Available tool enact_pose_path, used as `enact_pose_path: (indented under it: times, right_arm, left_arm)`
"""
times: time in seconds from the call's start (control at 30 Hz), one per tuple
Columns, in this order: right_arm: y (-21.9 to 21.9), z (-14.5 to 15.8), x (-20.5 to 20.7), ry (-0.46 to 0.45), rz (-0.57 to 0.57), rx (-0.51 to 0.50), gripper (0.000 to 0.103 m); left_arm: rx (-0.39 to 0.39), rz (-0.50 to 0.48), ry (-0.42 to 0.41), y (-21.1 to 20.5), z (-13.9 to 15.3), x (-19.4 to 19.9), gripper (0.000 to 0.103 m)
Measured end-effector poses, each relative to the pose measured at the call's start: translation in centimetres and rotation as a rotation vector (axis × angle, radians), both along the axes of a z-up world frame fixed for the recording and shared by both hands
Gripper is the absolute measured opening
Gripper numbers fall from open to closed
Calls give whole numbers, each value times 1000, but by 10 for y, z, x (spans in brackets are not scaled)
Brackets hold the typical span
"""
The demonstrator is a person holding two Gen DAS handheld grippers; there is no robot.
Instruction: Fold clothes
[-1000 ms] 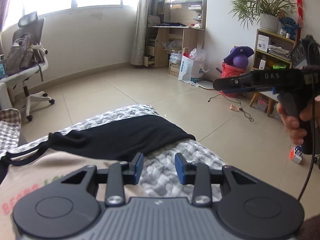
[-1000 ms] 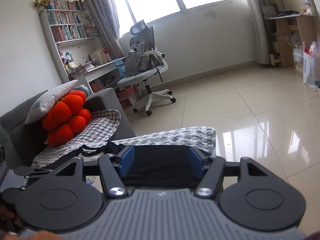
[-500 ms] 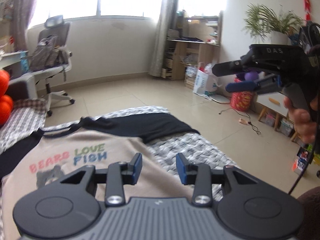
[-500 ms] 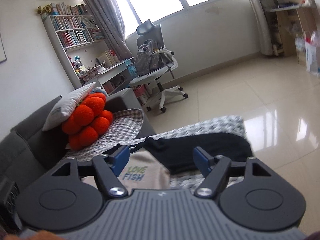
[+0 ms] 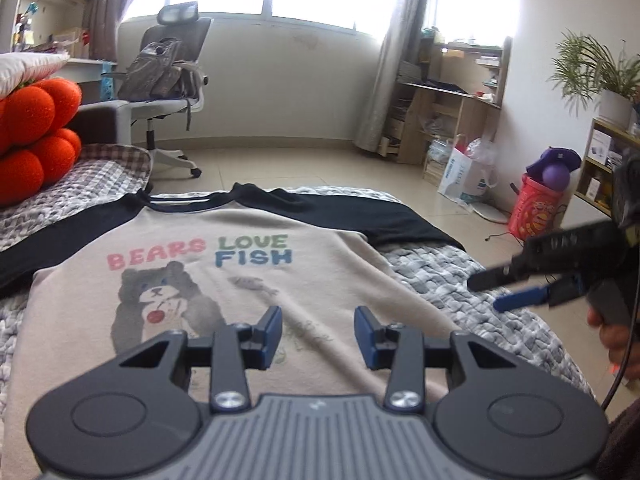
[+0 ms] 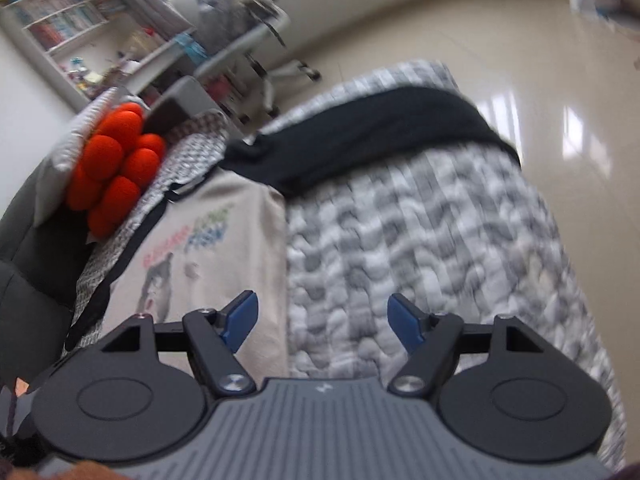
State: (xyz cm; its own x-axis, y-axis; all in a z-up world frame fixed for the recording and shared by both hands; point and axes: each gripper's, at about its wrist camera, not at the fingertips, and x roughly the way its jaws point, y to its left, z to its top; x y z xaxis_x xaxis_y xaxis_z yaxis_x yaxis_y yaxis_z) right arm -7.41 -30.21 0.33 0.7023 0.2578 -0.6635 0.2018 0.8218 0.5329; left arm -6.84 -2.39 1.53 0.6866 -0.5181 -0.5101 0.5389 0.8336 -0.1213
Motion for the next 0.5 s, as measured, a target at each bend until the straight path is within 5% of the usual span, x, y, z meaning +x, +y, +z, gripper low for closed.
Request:
enact_pose_path:
  times: [0.23, 0.4, 0.5]
  right_arm:
    - [-6, 0, -9, 11, 5, 34, 75]
    - [-25, -4, -17, 5, 14, 182, 74]
    - [-28, -10, -21, 12, 49, 311, 60]
  left_arm:
    - [-1, 23, 87, 6, -7, 5, 41]
    - [20, 5, 107, 5, -9, 3, 39]
    - [33, -10, 105, 3, -10, 0, 39]
